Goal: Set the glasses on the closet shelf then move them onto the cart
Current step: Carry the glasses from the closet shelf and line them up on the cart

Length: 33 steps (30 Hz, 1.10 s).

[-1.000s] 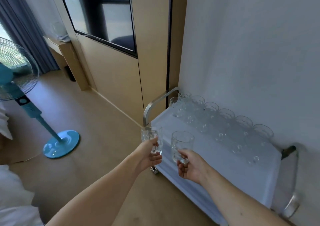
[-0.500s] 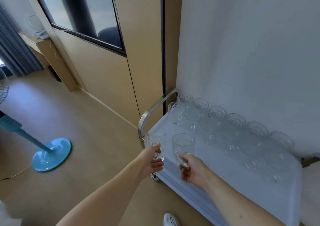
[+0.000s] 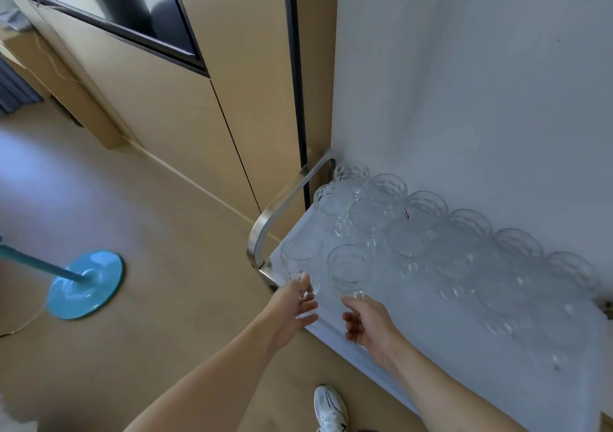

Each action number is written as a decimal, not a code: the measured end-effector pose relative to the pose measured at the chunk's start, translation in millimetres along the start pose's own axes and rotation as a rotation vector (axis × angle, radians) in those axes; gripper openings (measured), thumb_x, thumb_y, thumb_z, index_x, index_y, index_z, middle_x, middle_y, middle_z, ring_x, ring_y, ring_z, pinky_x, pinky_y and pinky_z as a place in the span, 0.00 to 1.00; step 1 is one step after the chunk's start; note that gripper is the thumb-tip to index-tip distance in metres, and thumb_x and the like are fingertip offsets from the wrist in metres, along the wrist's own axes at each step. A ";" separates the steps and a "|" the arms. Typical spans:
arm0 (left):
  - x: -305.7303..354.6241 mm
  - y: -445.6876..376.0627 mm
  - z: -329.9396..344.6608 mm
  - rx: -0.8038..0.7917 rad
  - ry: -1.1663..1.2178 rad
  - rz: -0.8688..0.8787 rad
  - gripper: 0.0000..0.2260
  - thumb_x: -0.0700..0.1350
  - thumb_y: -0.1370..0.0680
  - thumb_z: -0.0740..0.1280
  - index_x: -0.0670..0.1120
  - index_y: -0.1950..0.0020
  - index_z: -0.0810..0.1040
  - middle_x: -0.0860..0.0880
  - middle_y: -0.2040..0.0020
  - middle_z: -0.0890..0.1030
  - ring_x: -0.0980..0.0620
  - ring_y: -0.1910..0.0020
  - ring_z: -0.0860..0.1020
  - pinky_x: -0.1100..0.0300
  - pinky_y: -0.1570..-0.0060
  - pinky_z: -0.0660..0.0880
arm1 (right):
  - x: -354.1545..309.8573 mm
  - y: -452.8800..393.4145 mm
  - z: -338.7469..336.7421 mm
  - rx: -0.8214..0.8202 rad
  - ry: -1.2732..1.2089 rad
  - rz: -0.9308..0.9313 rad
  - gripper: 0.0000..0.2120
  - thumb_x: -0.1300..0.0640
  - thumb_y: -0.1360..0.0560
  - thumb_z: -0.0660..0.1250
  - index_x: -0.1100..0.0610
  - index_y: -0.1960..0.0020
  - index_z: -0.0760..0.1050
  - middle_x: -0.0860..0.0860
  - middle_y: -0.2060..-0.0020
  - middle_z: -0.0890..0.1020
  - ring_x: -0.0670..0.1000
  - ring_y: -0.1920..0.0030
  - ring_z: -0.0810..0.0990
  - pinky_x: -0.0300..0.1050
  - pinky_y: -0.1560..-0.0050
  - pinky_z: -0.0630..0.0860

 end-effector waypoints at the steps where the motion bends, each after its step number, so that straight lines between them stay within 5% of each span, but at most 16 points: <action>1: -1.4 -4.4 -0.1 0.000 0.008 0.000 0.13 0.55 0.17 0.65 0.45 0.50 0.75 0.46 0.50 0.74 0.48 0.50 0.77 0.50 0.44 0.78 | 3.0 -4.6 -1.1 0.005 -0.006 0.004 0.05 0.58 0.22 0.70 0.59 0.49 0.76 0.54 0.65 0.77 0.50 0.67 0.72 0.46 0.66 0.73; 4: -4.0 -16.6 1.7 0.010 0.001 0.012 0.12 0.54 0.17 0.65 0.46 0.47 0.77 0.47 0.47 0.75 0.48 0.45 0.78 0.45 0.40 0.78 | 11.7 -13.9 -2.1 0.012 -0.045 0.023 0.04 0.60 0.22 0.70 0.59 0.53 0.74 0.55 0.66 0.77 0.51 0.68 0.72 0.47 0.66 0.73; 13: 4.7 -42.0 15.0 -0.004 -0.038 -0.020 0.20 0.51 0.19 0.70 0.42 0.32 0.75 0.45 0.36 0.77 0.47 0.40 0.80 0.56 0.54 0.81 | 3.1 -36.3 -6.9 0.036 -0.003 0.017 0.05 0.58 0.21 0.69 0.60 0.51 0.75 0.57 0.62 0.80 0.51 0.66 0.75 0.46 0.64 0.72; 21: 8.2 -62.0 -1.7 0.086 -0.186 -0.019 0.17 0.44 0.27 0.79 0.42 0.42 0.79 0.43 0.43 0.82 0.47 0.50 0.80 0.54 0.50 0.82 | -2.4 -33.3 -16.1 0.275 0.343 -0.144 0.23 0.44 0.26 0.75 0.53 0.40 0.68 0.49 0.48 0.78 0.49 0.51 0.79 0.44 0.52 0.75; 26: 26.2 -65.0 -17.7 0.167 -0.264 0.063 0.36 0.47 0.43 0.86 0.43 0.39 0.75 0.44 0.45 0.83 0.47 0.52 0.84 0.50 0.49 0.83 | -19.8 -29.3 -14.6 0.449 0.568 -0.325 0.33 0.43 0.28 0.76 0.57 0.32 0.68 0.50 0.44 0.81 0.51 0.47 0.82 0.43 0.53 0.74; 29: 39.1 -61.8 -19.1 0.172 -0.268 0.166 0.39 0.39 0.38 0.84 0.51 0.34 0.67 0.49 0.44 0.80 0.50 0.47 0.82 0.50 0.45 0.81 | -19.5 -28.6 -9.8 0.486 0.576 -0.341 0.32 0.43 0.27 0.75 0.58 0.32 0.68 0.51 0.44 0.82 0.51 0.47 0.82 0.41 0.54 0.73; 33: 51.0 -62.3 -11.2 0.093 -0.169 0.206 0.36 0.35 0.32 0.80 0.55 0.32 0.67 0.49 0.42 0.80 0.49 0.46 0.83 0.52 0.48 0.83 | -22.9 -27.6 -6.3 0.514 0.539 -0.351 0.29 0.45 0.28 0.76 0.57 0.35 0.69 0.47 0.50 0.82 0.49 0.52 0.82 0.36 0.60 0.71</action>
Point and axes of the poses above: each hand's wrist, its own y-axis away from the middle knuckle, its own z-axis out of the palm, x = y × z, the point moved 9 cm from there along -y, towards the middle knuckle
